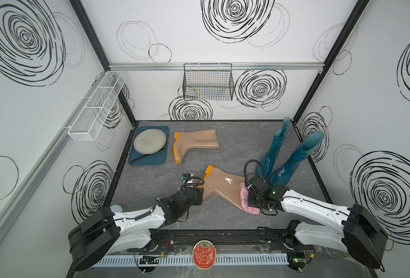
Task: Wipe the rubber boots with a cloth
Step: Wipe the dirt off the rubber boot.
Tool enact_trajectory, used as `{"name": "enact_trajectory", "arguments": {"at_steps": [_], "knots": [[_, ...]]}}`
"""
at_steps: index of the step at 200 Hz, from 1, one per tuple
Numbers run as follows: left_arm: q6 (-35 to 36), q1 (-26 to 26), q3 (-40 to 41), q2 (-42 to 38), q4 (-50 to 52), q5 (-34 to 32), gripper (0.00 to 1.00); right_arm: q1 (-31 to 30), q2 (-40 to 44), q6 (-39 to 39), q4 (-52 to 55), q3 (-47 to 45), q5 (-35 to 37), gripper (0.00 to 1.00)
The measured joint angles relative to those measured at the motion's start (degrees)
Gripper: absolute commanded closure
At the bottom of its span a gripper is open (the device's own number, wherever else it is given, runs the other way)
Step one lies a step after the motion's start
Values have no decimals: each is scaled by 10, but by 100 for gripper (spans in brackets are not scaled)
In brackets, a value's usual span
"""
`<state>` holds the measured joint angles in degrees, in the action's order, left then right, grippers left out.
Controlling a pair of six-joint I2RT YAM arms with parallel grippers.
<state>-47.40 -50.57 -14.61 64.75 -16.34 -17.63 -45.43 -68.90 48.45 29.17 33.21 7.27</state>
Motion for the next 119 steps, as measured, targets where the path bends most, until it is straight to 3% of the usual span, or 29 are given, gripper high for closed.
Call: {"name": "enact_trajectory", "arguments": {"at_steps": [49, 81, 119], "knots": [[0, 0, 0, -33, 42, 1, 50, 45, -165, -96, -105, 182, -102, 100], [-3, 0, 11, -75, 79, -1, 49, 118, -149, -97, -116, 101, -89, 100], [-3, 0, 9, -70, 85, 1, 49, 117, -69, -83, -50, 30, -30, 100]]}}
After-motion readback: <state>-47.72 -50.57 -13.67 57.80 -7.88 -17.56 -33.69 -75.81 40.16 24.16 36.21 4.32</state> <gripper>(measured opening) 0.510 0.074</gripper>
